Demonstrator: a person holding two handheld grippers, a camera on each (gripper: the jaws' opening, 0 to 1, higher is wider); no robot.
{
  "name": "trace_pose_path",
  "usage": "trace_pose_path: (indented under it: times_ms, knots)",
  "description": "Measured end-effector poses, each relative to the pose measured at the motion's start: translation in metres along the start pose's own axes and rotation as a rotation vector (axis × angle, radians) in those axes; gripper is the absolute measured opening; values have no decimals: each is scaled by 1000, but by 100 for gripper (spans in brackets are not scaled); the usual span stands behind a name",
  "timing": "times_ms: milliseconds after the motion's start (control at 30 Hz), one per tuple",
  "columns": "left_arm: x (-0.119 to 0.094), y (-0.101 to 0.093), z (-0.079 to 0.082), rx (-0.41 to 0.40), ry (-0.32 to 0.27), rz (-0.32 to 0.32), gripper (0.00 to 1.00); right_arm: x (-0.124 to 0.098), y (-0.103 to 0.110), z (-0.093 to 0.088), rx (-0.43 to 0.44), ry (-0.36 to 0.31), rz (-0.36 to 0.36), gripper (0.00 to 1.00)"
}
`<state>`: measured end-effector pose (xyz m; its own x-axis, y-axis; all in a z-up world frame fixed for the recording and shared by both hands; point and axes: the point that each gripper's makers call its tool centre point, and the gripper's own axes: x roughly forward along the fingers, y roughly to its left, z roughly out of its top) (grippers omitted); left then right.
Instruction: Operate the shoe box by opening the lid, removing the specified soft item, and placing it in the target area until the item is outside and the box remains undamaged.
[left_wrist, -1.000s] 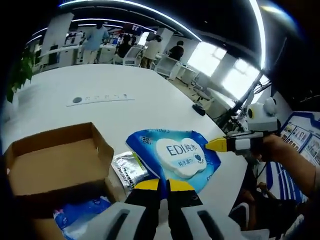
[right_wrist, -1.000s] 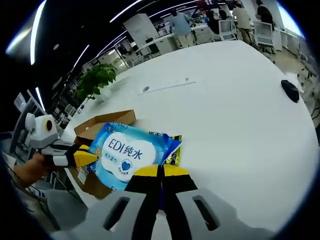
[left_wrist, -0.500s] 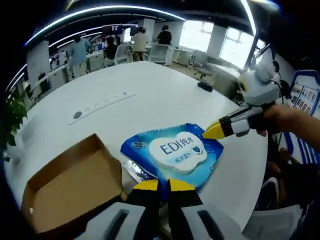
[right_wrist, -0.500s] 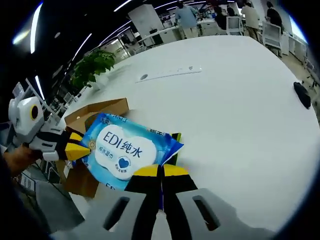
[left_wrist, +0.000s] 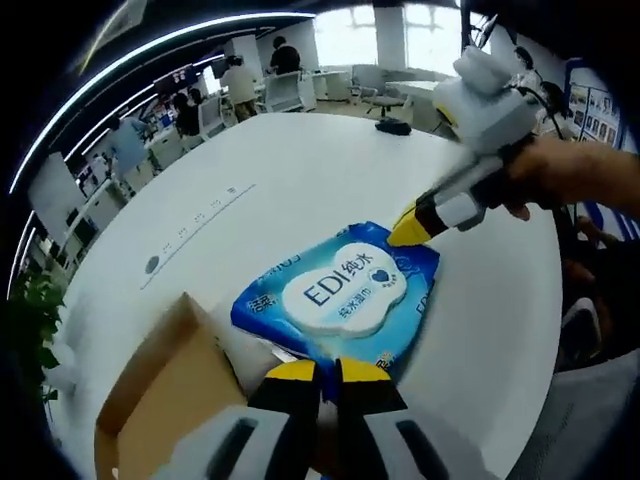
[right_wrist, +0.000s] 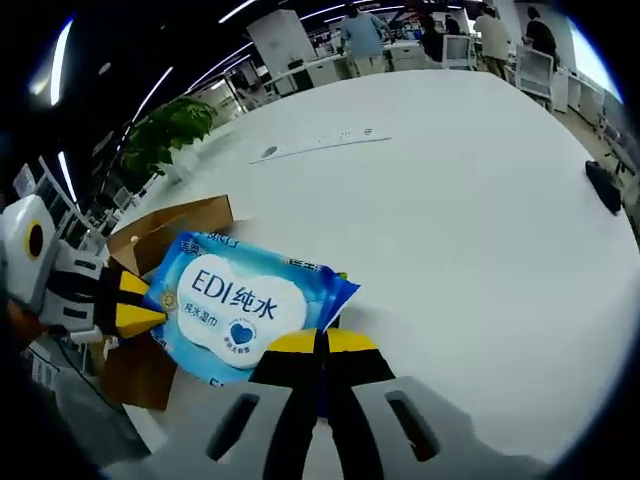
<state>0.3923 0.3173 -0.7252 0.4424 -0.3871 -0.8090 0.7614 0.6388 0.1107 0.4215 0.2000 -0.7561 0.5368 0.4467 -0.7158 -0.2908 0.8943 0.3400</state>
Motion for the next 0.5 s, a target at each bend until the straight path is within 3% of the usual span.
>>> trace_pose_path:
  times_ms: [300,367,500]
  knots:
    - [4,3,-7,21,26,3,6,3,-2,0,20,-14,-14,0]
    - [4,2,-10,57,35,6,7,3,-1,1,22,-19,-13,0]
    - [3,-4,-12,51,49,-31,12,3,-1,4,16,-27,-20,0]
